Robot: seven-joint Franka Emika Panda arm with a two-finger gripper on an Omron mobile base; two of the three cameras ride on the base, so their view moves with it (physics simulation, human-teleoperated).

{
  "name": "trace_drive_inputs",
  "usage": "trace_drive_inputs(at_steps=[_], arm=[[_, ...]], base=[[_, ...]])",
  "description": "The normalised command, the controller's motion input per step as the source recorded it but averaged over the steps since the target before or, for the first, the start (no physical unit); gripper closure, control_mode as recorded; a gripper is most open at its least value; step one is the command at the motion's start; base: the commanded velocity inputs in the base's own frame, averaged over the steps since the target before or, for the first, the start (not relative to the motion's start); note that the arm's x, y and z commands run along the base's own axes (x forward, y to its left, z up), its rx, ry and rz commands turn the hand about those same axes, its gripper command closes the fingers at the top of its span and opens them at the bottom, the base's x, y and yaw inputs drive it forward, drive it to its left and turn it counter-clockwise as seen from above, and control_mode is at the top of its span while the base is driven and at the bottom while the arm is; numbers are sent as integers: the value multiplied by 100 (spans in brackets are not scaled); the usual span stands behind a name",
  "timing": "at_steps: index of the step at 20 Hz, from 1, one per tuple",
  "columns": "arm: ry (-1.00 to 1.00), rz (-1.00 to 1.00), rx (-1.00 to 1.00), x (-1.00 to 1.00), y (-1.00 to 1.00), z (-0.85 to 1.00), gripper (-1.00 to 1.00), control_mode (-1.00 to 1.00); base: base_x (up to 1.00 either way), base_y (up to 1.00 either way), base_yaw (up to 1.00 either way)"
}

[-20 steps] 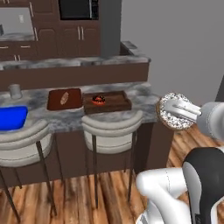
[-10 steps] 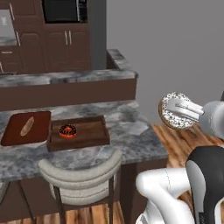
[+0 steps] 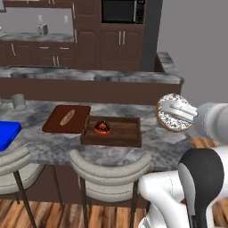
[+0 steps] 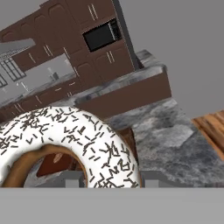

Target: Take the donuts from the fridge and place them on the empty tray on the dining counter.

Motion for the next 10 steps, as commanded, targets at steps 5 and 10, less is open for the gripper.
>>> trace_drive_inputs(at_steps=[5, 10], arm=[[0, 0, 0, 0, 0, 0, 100, 100], [23, 24, 9, 80, -14, -20, 100, -100]], base=[[98, -15, 57], [20, -9, 8]])
